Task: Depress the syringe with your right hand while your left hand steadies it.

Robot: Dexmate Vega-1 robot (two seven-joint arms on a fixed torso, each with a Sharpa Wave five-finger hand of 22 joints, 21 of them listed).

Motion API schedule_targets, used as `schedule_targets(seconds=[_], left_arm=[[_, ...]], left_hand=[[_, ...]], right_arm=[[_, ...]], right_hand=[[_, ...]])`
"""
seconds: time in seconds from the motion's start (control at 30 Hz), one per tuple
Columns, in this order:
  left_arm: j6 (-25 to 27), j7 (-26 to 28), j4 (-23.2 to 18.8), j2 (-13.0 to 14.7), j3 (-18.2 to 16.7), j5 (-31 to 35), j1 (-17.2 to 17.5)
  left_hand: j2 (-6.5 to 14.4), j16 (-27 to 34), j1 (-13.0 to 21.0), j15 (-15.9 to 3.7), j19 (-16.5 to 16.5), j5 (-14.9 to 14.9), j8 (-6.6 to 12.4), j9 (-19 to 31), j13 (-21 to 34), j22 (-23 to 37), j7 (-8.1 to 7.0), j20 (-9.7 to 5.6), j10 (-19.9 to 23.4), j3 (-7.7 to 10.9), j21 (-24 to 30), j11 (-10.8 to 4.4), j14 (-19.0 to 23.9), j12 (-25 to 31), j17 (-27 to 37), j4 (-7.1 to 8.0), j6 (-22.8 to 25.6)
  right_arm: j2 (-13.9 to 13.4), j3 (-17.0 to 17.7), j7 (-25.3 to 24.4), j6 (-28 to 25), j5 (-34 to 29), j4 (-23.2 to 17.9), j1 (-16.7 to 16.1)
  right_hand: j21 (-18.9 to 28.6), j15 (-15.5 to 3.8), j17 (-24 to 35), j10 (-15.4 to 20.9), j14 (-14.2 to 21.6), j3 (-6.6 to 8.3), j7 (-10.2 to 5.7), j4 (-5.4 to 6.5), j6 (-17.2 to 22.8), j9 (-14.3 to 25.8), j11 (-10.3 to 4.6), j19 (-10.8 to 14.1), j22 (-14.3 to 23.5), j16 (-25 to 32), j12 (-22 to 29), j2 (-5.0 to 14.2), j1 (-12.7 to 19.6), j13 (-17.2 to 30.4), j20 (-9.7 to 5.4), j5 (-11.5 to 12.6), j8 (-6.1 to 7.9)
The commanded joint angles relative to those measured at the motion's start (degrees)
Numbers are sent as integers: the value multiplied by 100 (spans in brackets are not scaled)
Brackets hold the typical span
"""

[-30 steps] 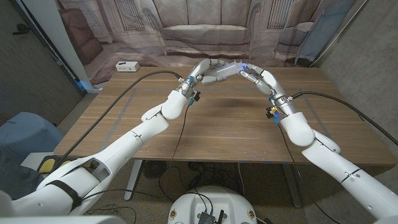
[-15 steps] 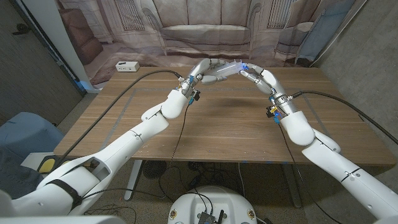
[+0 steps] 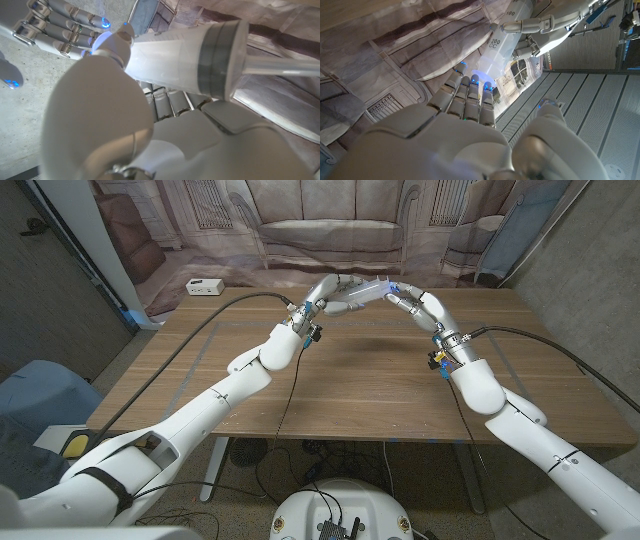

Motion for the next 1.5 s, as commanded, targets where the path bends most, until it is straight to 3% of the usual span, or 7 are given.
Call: schedule_targets(seconds=[0.03,0.93,1.5], left_arm=[[14,19,0,4,-1,-1,8],[134,24,-241,119,-53,20,176],[262,69,-471,266,-154,68,326]], left_hand=[[548,51,54,-274,-13,21,40,21,7,-3,-2,-38,62,168,56,-30,308,-3,29,147,53],[534,52,33,-285,-20,19,39,22,7,-6,-1,-42,74,160,89,-20,304,-21,31,149,60],[530,55,32,-289,-41,20,31,21,9,-7,-7,-44,69,162,104,-34,309,-36,31,144,45]], right_arm=[[39,70,-127,40,-37,-6,-65],[31,263,-246,32,-50,-135,-256],[39,462,-332,-35,-18,-247,-414]], right_hand=[[-53,-5,23,-84,-103,-20,-48,5,-86,2,5,-95,33,-50,-39,-31,64,25,4,-11,-28],[-79,-17,24,-179,-173,-42,-53,4,-257,2,-12,-152,33,-94,-72,-53,76,27,3,-7,-96],[-85,-17,27,-264,-185,-62,-58,12,-659,0,-5,-168,33,-110,-96,-68,73,26,4,-2,-190]])
